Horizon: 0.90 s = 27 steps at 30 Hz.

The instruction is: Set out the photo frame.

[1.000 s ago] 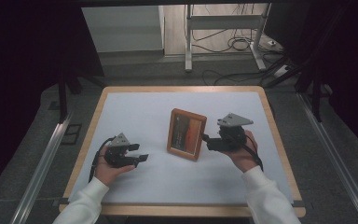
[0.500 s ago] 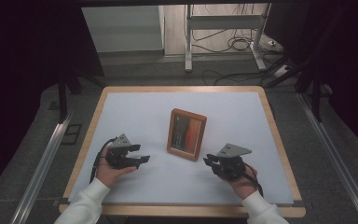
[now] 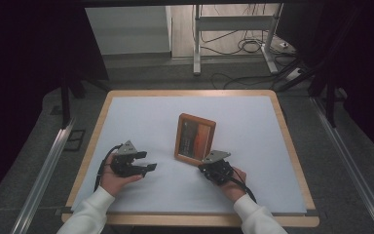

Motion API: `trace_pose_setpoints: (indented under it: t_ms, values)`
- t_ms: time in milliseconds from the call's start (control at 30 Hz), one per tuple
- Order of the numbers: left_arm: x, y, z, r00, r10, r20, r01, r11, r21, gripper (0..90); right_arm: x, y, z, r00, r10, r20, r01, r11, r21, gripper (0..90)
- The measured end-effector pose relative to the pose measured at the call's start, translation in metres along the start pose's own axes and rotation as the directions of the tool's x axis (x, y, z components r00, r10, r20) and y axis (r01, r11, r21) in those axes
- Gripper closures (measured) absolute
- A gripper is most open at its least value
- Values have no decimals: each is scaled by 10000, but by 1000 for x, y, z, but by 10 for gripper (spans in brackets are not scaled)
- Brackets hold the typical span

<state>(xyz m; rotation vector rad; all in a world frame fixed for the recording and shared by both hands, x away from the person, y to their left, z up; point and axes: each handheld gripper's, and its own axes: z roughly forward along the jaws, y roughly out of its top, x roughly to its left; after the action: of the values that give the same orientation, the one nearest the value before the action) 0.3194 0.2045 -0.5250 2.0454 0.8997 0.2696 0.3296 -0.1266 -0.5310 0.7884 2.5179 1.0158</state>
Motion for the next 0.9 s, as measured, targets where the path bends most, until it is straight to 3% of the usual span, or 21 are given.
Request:
trace_pose_setpoints:
  t_ms: [67,167,667,900]
  values:
    - [0,0,0,10000,-6,-17,6,10000,-1,317,-2,0,1,9998,84,-182,-85,10000,-39,899]
    - [0,0,0,10000,-9,-18,9,10000,4,317,-1,0,1,9999,-67,-112,66,10000,-33,899]
    - [2,-1,1,10000,-26,-32,26,10000,26,316,-15,-5,-4,9999,76,134,-76,10000,-28,900]
    - [3,-1,1,10000,-44,-44,44,10000,46,316,-17,-6,-7,9997,225,62,-223,9994,-283,899]
